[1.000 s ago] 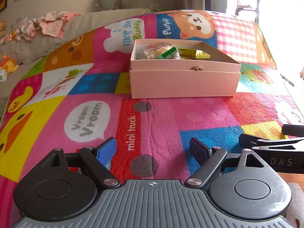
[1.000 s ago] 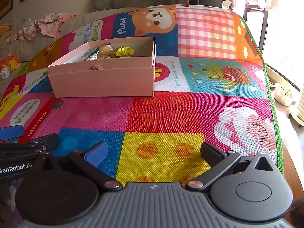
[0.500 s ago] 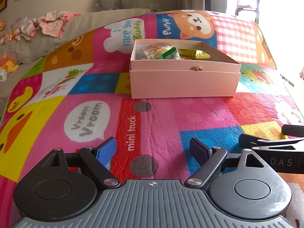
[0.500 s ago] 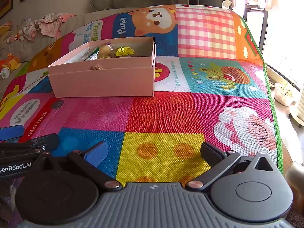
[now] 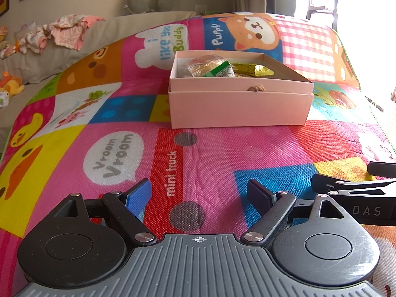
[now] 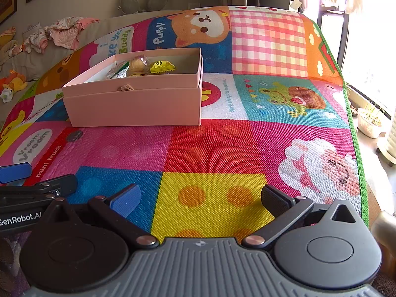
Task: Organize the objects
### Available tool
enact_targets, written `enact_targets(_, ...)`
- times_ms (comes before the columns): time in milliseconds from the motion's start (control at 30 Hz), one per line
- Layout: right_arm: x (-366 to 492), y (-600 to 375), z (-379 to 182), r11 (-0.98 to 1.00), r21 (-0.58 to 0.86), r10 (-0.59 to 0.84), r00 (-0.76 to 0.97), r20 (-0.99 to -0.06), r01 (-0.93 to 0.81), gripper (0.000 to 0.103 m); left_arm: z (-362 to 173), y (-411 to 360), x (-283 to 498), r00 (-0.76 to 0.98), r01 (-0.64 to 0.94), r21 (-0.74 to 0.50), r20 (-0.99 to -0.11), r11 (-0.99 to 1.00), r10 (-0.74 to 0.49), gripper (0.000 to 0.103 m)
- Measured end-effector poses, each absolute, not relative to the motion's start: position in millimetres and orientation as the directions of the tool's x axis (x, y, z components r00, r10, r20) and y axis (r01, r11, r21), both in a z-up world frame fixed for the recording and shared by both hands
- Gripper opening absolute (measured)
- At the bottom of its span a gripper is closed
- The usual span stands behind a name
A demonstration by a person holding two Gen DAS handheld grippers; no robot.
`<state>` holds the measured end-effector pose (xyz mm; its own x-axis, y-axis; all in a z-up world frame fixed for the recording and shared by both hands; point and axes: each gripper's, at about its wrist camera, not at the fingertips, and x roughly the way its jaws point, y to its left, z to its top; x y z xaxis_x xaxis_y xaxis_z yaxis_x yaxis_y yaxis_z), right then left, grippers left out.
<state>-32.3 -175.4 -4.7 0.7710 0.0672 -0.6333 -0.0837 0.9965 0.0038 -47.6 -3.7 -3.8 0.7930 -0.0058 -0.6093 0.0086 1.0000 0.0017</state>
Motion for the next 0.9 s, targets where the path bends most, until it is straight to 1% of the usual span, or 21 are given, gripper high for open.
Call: enact_targets(900, -32.0, -175.8, -4.5, 0.996, 0.003, 0.067, 0.771, -0.633, -0.084, 0.103, -4.2, -3.5, -47.7, 0.793, 0.012, -0.003, -0.609, 1.000, -0.011, 0.089)
